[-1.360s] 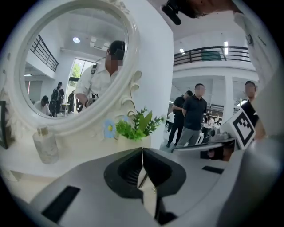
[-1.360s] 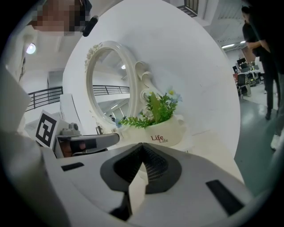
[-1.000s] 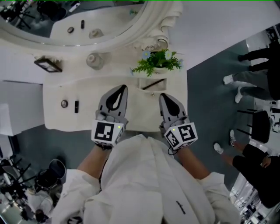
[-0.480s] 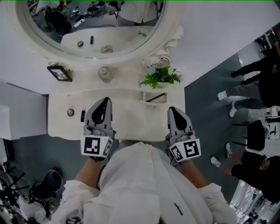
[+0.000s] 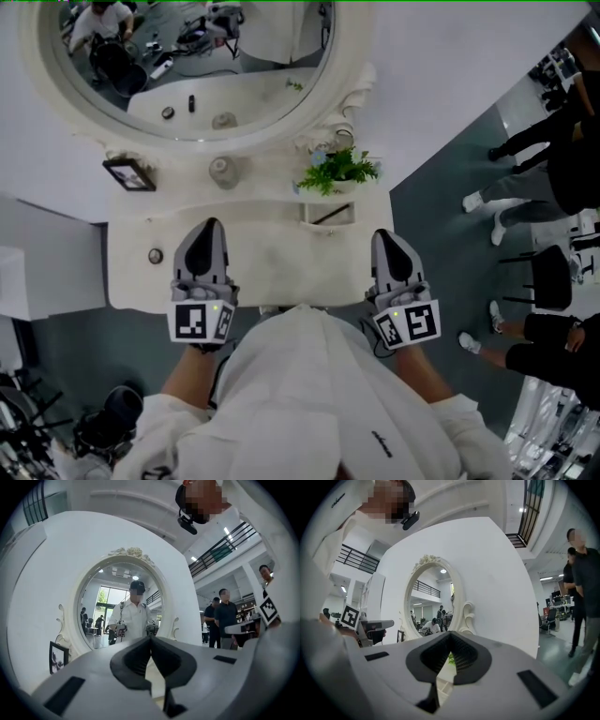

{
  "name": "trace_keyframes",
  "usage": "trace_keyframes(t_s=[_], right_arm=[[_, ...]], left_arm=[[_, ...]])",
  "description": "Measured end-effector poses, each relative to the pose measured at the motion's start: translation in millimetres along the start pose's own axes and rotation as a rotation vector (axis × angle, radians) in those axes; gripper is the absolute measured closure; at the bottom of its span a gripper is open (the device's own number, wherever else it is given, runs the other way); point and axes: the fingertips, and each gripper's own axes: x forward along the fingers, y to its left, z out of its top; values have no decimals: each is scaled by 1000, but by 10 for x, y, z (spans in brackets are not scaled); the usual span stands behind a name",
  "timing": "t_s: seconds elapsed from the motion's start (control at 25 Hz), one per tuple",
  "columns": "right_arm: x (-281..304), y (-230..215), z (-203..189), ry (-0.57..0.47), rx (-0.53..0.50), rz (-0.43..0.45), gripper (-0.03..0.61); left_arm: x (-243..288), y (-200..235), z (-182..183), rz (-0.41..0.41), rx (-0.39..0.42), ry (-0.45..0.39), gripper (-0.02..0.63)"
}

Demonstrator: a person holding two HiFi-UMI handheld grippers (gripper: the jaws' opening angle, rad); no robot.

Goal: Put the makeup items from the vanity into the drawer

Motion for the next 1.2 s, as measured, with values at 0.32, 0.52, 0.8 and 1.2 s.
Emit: trace_keyframes(t_s=[0.32,0.52,0.8,1.2], right_arm=[[-95,-163,-45,8,22,-44,560],[-123,-216,-93,16,29,-59,561],[-128,-254,-112,20,34,-53,560],[-142,-336,-131,21,48,-50,561]], left_arm=[[97,-133,7,-37,4,-1,584],[112,-159,-35,-33,-10,5,584],[126,-217,-64,-29,-17,15,584],[169,-325,-61,-34,-15,17,585]])
